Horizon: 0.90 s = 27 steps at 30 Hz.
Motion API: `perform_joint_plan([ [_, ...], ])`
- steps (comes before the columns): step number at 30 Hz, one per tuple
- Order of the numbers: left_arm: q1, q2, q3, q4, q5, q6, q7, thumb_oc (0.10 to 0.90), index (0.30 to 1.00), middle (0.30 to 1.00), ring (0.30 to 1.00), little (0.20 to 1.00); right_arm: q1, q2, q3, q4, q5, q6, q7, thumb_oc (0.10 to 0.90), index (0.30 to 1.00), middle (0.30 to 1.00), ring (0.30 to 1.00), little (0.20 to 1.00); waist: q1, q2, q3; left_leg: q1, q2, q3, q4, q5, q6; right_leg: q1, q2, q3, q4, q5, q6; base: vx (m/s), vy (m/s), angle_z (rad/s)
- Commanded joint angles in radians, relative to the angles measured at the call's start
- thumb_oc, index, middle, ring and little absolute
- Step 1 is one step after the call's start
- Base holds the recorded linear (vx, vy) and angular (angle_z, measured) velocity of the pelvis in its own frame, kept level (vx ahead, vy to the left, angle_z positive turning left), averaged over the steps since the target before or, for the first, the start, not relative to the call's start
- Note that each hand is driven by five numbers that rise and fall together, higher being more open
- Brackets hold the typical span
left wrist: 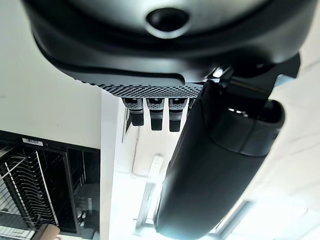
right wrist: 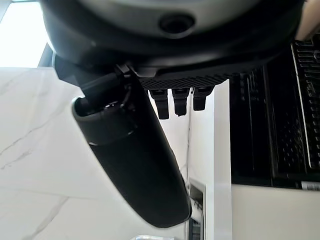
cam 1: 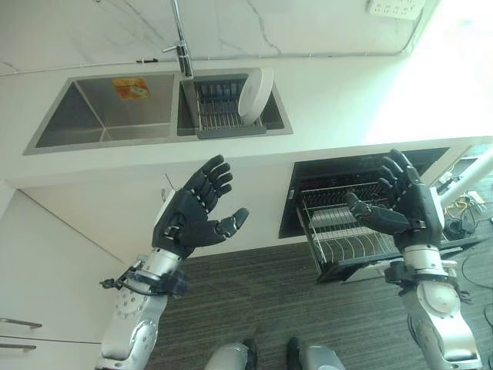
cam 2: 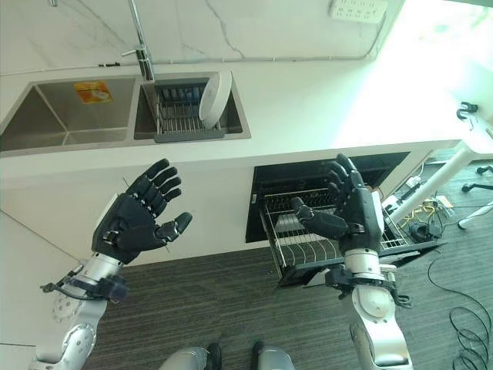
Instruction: Place the dishes in the dishwasher.
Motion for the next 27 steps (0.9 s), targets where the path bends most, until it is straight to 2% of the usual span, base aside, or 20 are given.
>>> perform_joint_plan([
  [1, -0.057, 0.007, 0.021, -0.098, -0.013, -0.134, -0.016, 0.8, 0.9, 0.9, 0.9, 0.9, -0.098, -0.049, -0.071, -0.013, 0.006, -0.103, 0.006, 0.8, 0.9, 0.9, 0.9, 0.9, 0.016, 0.002, -0.068, 0.089, 0.051, 0.066, -0.034, -0.039, -0.083, 0.065, 0.051, -0.047, -0.035, -0.056, 0.007, 0.02, -0.098, 0.07],
  [3, -0.059, 0.004, 0.016, -0.107, -0.028, -0.14, -0.028, 0.8, 0.9, 0.9, 0.9, 0.9, -0.103, -0.06, -0.076, -0.006, 0.001, -0.106, -0.006, 0.8, 0.9, 0.9, 0.9, 0.9, 0.021, -0.009, -0.052, 0.099, 0.053, 0.099, -0.034, 0.028, -0.113, 0.074, 0.031, -0.053, -0.035, -0.059, -0.004, 0.01, -0.072, 0.16],
  [4, -0.061, 0.0, 0.017, -0.116, -0.049, -0.144, -0.041, 0.8, 0.9, 0.9, 0.9, 0.9, -0.105, -0.066, -0.083, -0.005, -0.003, -0.103, -0.013, 0.8, 0.9, 0.9, 0.9, 0.9, 0.026, -0.017, -0.041, 0.089, 0.071, 0.118, -0.034, 0.12, -0.147, 0.084, 0.016, -0.059, -0.035, -0.06, -0.01, 0.0, -0.042, 0.25],
  [5, -0.061, -0.003, 0.019, -0.12, -0.06, -0.147, -0.046, 0.8, 0.9, 0.9, 0.9, 0.9, -0.104, -0.067, -0.088, -0.007, -0.001, -0.101, -0.013, 0.8, 0.9, 0.9, 0.9, 0.9, 0.024, -0.023, -0.036, 0.076, 0.091, 0.135, -0.034, 0.143, -0.155, 0.088, 0.007, -0.063, -0.035, -0.06, -0.012, 0.0, -0.01, 0.42],
  [6, -0.061, -0.003, 0.021, -0.123, -0.07, -0.152, -0.047, 0.8, 0.9, 0.9, 0.9, 0.9, -0.105, -0.068, -0.091, -0.01, 0.001, -0.096, -0.012, 0.8, 0.9, 0.9, 0.9, 0.9, 0.02, -0.026, -0.034, 0.068, 0.105, 0.151, -0.034, 0.139, -0.154, 0.089, 0.001, -0.066, -0.035, -0.061, -0.012, 0.0, 0.119, 0.42],
  [7, -0.062, -0.001, 0.023, -0.127, -0.083, -0.174, -0.031, 0.8, 0.9, 0.9, 0.9, 0.9, -0.105, -0.064, -0.086, -0.014, -0.009, -0.091, 0.005, 0.8, 0.9, 0.9, 0.9, 0.9, 0.005, -0.01, -0.033, 0.033, 0.171, 0.185, -0.034, 0.093, -0.147, 0.091, 0.005, -0.073, -0.035, -0.071, -0.006, 0.05, 0.216, 0.32],
  [8, -0.061, 0.002, 0.027, -0.13, -0.086, -0.188, -0.015, 0.8, 0.9, 0.9, 0.9, 0.9, -0.096, -0.067, -0.081, -0.018, -0.012, -0.093, 0.02, 0.8, 0.9, 0.9, 0.9, 0.9, -0.001, 0.001, -0.035, 0.007, 0.197, 0.176, -0.034, 0.076, -0.148, 0.09, 0.012, -0.067, -0.035, -0.078, -0.002, 0.06, 0.219, 0.28],
  [9, -0.06, 0.002, 0.028, -0.131, -0.086, -0.191, -0.012, 0.8, 0.9, 0.9, 0.9, 0.9, -0.092, -0.068, -0.081, -0.02, -0.012, -0.093, 0.024, 0.8, 0.9, 0.9, 0.9, 0.9, -0.003, 0.004, -0.037, 0.0, 0.202, 0.171, -0.034, 0.076, -0.15, 0.089, 0.014, -0.065, -0.035, -0.079, -0.002, 0.11, 0.207, 0.33],
  [11, -0.049, -0.002, 0.04, -0.132, -0.095, -0.207, 0.004, 0.8, 0.9, 0.9, 0.9, 0.9, -0.066, -0.078, -0.088, -0.025, 0.004, -0.112, 0.064, 0.8, 0.9, 0.9, 0.9, 0.9, -0.003, 0.021, -0.043, -0.071, 0.243, 0.092, -0.034, 0.089, -0.172, 0.094, 0.037, -0.032, -0.035, -0.099, -0.005, 0.16, 0.218, 0.05],
  [12, -0.045, -0.009, 0.041, -0.125, -0.094, -0.218, 0.004, 0.8, 0.9, 0.9, 0.9, 0.9, -0.062, -0.086, -0.091, -0.019, 0.013, -0.124, 0.073, 0.8, 0.9, 0.9, 0.9, 0.9, -0.001, 0.026, -0.046, -0.099, 0.259, 0.058, -0.034, 0.115, -0.184, 0.1, 0.047, -0.016, -0.035, -0.11, -0.011, 0.19, 0.234, -0.23],
  [15, -0.041, -0.014, 0.032, -0.115, -0.081, -0.232, -0.001, 0.8, 0.9, 0.9, 0.9, 0.9, -0.062, -0.093, -0.107, -0.01, 0.036, -0.137, 0.086, 0.8, 0.9, 0.9, 0.9, 0.9, -0.009, 0.03, -0.052, -0.101, 0.28, 0.112, -0.034, 0.094, -0.181, 0.114, 0.026, -0.04, -0.035, -0.118, -0.002, 0.18, 0.229, -0.5],
  [19, -0.046, 0.001, 0.046, -0.115, -0.069, -0.224, -0.009, 0.8, 0.9, 0.9, 0.9, 0.9, -0.047, -0.092, -0.124, -0.019, 0.059, -0.128, 0.092, 0.8, 0.9, 0.9, 0.9, 0.9, -0.004, 0.03, -0.064, -0.08, 0.243, 0.105, -0.034, 0.058, -0.152, 0.139, -0.004, -0.044, -0.035, -0.116, 0.025, 0.23, 0.254, -0.19],
  [22, -0.091, 0.012, 0.042, -0.119, -0.029, -0.214, -0.015, 0.8, 0.9, 0.9, 0.9, 0.9, -0.073, -0.067, -0.109, -0.037, 0.021, -0.116, 0.061, 0.8, 0.9, 0.9, 0.9, 0.9, 0.015, 0.021, -0.07, -0.061, 0.198, 0.086, -0.034, 0.025, -0.123, 0.155, -0.05, -0.064, -0.035, -0.095, 0.062, 0.25, 0.276, 0.16],
  [24, -0.122, 0.019, 0.039, -0.122, -0.019, -0.204, -0.029, 0.8, 0.9, 0.9, 0.9, 0.9, -0.097, -0.051, -0.094, -0.036, 0.008, -0.112, 0.047, 0.8, 0.9, 0.9, 0.9, 0.9, 0.024, 0.017, -0.068, -0.049, 0.172, 0.073, -0.034, 0.007, -0.101, 0.171, -0.07, -0.078, -0.035, -0.055, 0.086, 0.21, 0.241, 0.24],
  [27, -0.136, 0.022, 0.037, -0.133, 0.016, -0.2, -0.044, 0.8, 0.9, 0.9, 0.9, 0.9, -0.105, -0.035, -0.083, -0.038, 0.006, -0.119, 0.043, 0.8, 0.9, 0.9, 0.9, 0.9, 0.029, 0.015, -0.069, -0.036, 0.146, 0.05, -0.034, -0.008, -0.076, 0.187, -0.072, -0.079, -0.035, 0.007, 0.104, 0.18, 0.199, 0.18],
])
